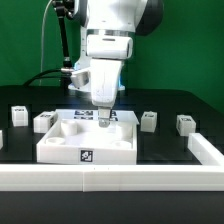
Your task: Assemble one leg
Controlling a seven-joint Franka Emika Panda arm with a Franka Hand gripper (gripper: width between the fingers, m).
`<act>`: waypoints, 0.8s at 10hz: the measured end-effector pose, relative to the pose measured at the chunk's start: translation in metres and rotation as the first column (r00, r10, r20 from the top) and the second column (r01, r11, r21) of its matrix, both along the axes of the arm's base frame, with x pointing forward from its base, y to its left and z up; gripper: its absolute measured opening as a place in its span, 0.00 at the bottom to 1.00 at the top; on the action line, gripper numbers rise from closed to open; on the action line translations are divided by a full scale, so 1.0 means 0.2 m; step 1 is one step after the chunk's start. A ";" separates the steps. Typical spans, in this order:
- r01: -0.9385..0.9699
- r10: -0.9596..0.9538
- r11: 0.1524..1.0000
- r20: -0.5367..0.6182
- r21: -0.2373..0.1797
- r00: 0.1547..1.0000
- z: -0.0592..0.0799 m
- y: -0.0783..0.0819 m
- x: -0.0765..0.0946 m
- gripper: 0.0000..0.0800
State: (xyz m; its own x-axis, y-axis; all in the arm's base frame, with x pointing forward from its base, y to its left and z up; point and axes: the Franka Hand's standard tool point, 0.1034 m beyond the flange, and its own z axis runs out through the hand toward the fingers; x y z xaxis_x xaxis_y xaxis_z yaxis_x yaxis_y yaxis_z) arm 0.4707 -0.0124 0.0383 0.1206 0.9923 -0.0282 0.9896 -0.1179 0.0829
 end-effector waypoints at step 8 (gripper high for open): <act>0.073 -0.072 0.997 -0.052 0.017 0.996 -0.11 0.03 -0.25 0.81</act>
Offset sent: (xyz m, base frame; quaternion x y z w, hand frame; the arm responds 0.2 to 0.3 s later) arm -0.0356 0.0046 0.0038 -0.0020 -0.0146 0.0453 0.9989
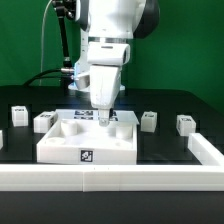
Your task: Assemble one leg
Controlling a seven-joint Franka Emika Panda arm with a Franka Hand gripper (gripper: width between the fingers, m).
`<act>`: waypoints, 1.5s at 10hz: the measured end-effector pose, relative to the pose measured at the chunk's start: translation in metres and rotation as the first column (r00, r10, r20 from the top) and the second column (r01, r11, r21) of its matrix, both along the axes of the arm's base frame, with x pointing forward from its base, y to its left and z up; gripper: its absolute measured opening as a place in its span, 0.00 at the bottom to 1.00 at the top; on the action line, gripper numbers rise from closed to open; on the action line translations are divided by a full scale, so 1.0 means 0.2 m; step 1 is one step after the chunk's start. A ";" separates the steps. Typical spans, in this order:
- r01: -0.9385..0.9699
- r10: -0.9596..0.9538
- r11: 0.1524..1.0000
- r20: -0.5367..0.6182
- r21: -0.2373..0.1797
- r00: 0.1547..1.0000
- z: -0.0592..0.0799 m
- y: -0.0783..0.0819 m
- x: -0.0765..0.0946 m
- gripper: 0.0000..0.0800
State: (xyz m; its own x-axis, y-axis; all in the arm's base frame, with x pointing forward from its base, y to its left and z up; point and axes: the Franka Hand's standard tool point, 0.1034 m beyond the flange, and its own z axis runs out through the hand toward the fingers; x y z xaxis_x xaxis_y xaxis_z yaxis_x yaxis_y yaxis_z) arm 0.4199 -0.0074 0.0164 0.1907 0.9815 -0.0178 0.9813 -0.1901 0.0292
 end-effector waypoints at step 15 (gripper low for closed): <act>0.085 -0.085 0.996 -0.012 0.004 0.996 -0.06 -0.01 -0.01 0.07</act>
Offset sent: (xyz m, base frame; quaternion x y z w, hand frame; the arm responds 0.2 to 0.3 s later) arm -0.0046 0.0040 -0.0226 -0.0197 -0.0009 0.0874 0.9960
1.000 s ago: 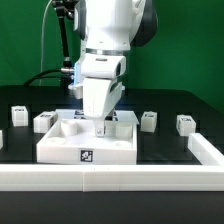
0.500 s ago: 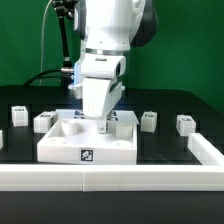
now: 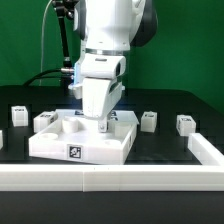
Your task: Assemble one leg
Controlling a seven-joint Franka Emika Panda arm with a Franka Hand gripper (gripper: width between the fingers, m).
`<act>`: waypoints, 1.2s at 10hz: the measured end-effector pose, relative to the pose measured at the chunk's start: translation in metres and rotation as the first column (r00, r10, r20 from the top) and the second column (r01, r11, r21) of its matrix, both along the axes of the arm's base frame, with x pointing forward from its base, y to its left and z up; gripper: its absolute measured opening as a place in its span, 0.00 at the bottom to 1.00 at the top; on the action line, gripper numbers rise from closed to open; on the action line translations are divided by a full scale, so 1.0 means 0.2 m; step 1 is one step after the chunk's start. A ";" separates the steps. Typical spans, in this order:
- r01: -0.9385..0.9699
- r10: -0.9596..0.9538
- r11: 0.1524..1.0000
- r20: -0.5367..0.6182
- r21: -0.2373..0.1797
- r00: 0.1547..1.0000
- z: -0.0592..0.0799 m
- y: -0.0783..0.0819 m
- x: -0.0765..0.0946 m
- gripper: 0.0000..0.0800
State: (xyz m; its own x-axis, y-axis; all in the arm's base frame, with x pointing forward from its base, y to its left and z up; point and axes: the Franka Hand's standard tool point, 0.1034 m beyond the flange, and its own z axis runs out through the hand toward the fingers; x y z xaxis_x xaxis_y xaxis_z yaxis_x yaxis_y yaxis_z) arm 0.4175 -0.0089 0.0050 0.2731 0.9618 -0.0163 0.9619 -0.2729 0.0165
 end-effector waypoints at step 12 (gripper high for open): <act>-0.236 0.236 0.972 0.001 -0.016 0.972 0.00 0.07 0.08 0.07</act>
Offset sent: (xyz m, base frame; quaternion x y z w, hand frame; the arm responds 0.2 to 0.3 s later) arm 0.0213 0.0005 -0.0009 -0.0007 -0.0213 -0.2087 0.9778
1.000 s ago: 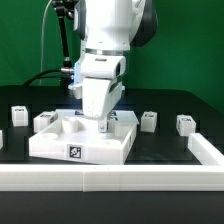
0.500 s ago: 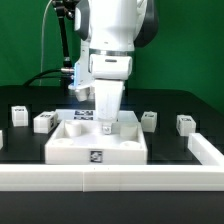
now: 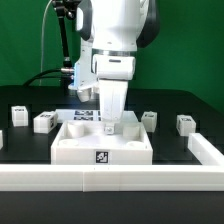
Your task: Assemble one leg
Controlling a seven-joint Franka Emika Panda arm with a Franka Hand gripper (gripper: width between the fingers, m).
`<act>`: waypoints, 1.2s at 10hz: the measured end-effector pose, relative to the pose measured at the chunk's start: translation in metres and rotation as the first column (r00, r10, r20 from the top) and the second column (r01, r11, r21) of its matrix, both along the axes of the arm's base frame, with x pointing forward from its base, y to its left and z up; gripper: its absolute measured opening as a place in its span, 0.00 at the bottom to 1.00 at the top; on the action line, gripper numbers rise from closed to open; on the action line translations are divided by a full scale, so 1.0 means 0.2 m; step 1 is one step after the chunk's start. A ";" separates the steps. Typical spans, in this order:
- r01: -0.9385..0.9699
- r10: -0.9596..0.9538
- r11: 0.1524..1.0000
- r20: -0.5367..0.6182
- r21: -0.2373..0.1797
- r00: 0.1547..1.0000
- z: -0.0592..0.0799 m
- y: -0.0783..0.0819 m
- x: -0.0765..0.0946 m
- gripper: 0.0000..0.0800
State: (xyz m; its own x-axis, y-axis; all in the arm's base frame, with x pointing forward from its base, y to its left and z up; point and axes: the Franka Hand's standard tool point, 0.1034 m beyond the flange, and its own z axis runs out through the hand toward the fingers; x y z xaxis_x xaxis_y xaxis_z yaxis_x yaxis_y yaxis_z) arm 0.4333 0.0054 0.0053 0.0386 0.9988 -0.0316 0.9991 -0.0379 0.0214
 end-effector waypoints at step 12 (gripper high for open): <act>-0.025 0.025 1.000 0.018 -0.003 1.000 0.00 0.35 0.26 0.07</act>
Offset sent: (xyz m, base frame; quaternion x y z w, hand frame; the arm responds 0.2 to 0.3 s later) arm 0.0305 0.0444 -0.0072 0.0103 -0.0015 -0.0201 0.9997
